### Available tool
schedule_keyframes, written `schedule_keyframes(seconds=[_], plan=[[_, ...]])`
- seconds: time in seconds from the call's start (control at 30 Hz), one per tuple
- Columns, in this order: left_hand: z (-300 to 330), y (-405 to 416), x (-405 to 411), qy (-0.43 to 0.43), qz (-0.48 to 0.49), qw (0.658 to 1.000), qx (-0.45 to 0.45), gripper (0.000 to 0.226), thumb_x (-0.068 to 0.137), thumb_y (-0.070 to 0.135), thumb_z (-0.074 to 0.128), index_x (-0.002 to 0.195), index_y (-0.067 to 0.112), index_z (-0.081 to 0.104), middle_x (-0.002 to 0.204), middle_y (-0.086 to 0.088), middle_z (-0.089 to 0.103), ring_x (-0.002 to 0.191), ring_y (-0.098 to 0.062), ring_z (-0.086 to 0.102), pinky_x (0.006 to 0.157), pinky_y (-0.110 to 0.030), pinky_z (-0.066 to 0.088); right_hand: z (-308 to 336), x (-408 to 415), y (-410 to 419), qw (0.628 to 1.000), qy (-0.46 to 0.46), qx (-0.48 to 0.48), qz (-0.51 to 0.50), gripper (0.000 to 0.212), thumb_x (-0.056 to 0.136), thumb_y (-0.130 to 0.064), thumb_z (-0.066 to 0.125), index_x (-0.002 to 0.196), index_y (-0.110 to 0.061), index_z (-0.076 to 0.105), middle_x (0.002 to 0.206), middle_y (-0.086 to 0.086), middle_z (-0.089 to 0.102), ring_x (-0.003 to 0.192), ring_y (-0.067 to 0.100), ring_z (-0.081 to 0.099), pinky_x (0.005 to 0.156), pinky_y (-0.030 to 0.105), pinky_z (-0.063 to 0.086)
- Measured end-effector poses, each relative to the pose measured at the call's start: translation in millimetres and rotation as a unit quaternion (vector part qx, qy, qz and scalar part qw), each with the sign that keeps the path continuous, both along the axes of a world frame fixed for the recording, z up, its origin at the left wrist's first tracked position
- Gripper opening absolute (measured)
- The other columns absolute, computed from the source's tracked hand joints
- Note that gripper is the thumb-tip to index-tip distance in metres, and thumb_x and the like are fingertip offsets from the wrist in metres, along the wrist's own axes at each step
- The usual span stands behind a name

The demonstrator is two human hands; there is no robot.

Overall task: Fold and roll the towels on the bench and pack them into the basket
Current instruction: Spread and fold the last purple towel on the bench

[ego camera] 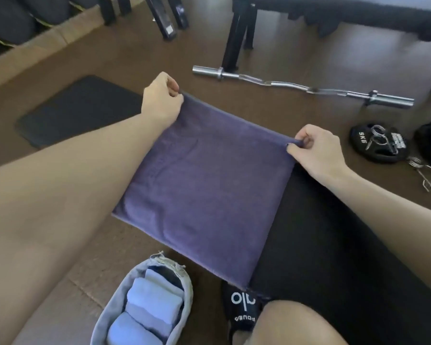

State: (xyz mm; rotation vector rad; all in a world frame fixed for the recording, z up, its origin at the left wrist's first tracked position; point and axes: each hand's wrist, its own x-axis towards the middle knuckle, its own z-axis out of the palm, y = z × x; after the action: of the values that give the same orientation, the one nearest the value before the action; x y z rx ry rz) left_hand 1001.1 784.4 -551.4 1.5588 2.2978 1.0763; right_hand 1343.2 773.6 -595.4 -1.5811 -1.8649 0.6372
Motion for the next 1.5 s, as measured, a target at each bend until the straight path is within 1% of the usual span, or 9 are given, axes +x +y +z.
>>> schedule_keyframes(seconds=[0.17, 0.37, 0.47, 0.63, 0.77, 0.93, 1.1, 1.27, 1.5], plan=[[-19.0, 0.6, -1.5, -0.009, 0.009, 0.999, -0.038, 0.015, 0.088, 0.013, 0.061, 0.097, 0.024, 0.055, 0.094, 0.006, 0.063, 0.087, -0.012, 0.056, 0.072, -0.019, 0.038, -0.6, 2.2, -1.0, 1.0, -0.001, 0.011, 0.027, 0.012, 0.078, -0.013, 0.069, 0.083, -0.015, 0.059, 0.072, 0.001, 0.059, 0.063, 0.01, 0.047, 0.06, 0.023, 0.04], [15.8, -19.6, -7.3, -0.004, -0.005, 1.0, -0.015, 0.029, 0.088, 0.008, 0.058, 0.114, 0.016, 0.067, 0.102, 0.003, 0.064, 0.092, -0.01, 0.056, 0.088, -0.024, 0.048, 20.9, 0.0, -15.0, 0.997, 0.063, 0.045, 0.029, 0.026, 0.08, -0.005, 0.066, 0.101, -0.019, 0.062, 0.077, -0.009, 0.058, 0.066, -0.001, 0.054, 0.064, 0.007, 0.041], [45.1, -39.3, -13.5, -0.014, -0.019, 1.0, 0.001, 0.032, 0.084, 0.007, 0.057, 0.11, 0.019, 0.072, 0.103, 0.002, 0.069, 0.094, -0.012, 0.061, 0.094, -0.03, 0.053, 41.4, -5.7, -25.5, 0.995, 0.069, 0.071, 0.02, 0.03, 0.078, -0.004, 0.066, 0.103, -0.02, 0.068, 0.081, -0.008, 0.063, 0.069, 0.006, 0.059, 0.069, 0.019, 0.05], [75.5, -87.9, -20.9, -0.016, -0.016, 0.999, 0.023, 0.02, 0.08, 0.009, 0.058, 0.095, 0.016, 0.069, 0.092, -0.002, 0.067, 0.084, -0.017, 0.061, 0.077, -0.03, 0.053, 80.0, -15.8, -61.4, 0.99, 0.055, 0.111, 0.068, 0.019, 0.072, -0.005, 0.062, 0.08, -0.021, 0.066, 0.079, -0.006, 0.065, 0.069, 0.009, 0.055, 0.061, 0.011, 0.038], [76.5, -138.5, -28.4, -0.041, -0.002, 0.999, 0.016, 0.013, 0.081, 0.01, 0.056, 0.087, 0.015, 0.067, 0.08, 0.005, 0.063, 0.069, -0.009, 0.053, 0.066, -0.025, 0.044, 95.5, -20.6, -107.3, 0.981, 0.033, 0.112, 0.153, 0.014, 0.069, -0.002, 0.061, 0.073, -0.016, 0.061, 0.073, -0.003, 0.06, 0.066, 0.013, 0.05, 0.06, 0.021, 0.038], [54.0, -198.1, -38.6, -0.094, 0.009, 0.995, -0.013, 0.014, 0.075, 0.009, 0.056, 0.071, 0.022, 0.061, 0.087, -0.007, 0.068, 0.076, -0.014, 0.055, 0.072, -0.031, 0.043, 93.2, -24.9, -159.1, 0.961, -0.028, 0.045, 0.272, 0.015, 0.07, -0.004, 0.065, 0.072, -0.018, 0.061, 0.067, -0.003, 0.059, 0.061, 0.011, 0.048, 0.059, 0.03, 0.04], [21.7, -240.0, -48.2, -0.108, 0.028, 0.992, -0.063, 0.01, 0.075, 0.013, 0.054, 0.079, 0.02, 0.061, 0.076, -0.001, 0.063, 0.073, -0.021, 0.055, 0.074, -0.037, 0.047, 84.2, -28.6, -180.5, 0.925, -0.128, -0.071, 0.35, 0.017, 0.074, -0.009, 0.068, 0.081, -0.023, 0.065, 0.066, -0.007, 0.061, 0.06, 0.004, 0.048, 0.057, 0.021, 0.039], [-7.9, -255.3, -54.2, -0.153, 0.058, 0.98, -0.113, 0.018, 0.077, 0.015, 0.052, 0.081, 0.032, 0.057, 0.078, -0.008, 0.067, 0.073, -0.03, 0.063, 0.079, -0.052, 0.058, 80.3, -42.4, -184.8, 0.893, -0.188, -0.147, 0.382, 0.017, 0.076, -0.014, 0.073, 0.081, -0.028, 0.065, 0.074, -0.006, 0.065, 0.067, 0.011, 0.058, 0.062, 0.028, 0.05], [-19.4, -256.6, -44.4, -0.163, 0.075, 0.974, -0.139, 0.018, 0.091, 0.005, 0.055, 0.09, 0.022, 0.057, 0.091, -0.01, 0.07, 0.088, -0.029, 0.07, 0.084, -0.048, 0.061, 77.8, -50.1, -189.4, 0.864, -0.264, -0.181, 0.389, 0.017, 0.079, -0.011, 0.072, 0.082, -0.025, 0.064, 0.075, -0.006, 0.062, 0.071, 0.014, 0.059, 0.064, 0.031, 0.052]])
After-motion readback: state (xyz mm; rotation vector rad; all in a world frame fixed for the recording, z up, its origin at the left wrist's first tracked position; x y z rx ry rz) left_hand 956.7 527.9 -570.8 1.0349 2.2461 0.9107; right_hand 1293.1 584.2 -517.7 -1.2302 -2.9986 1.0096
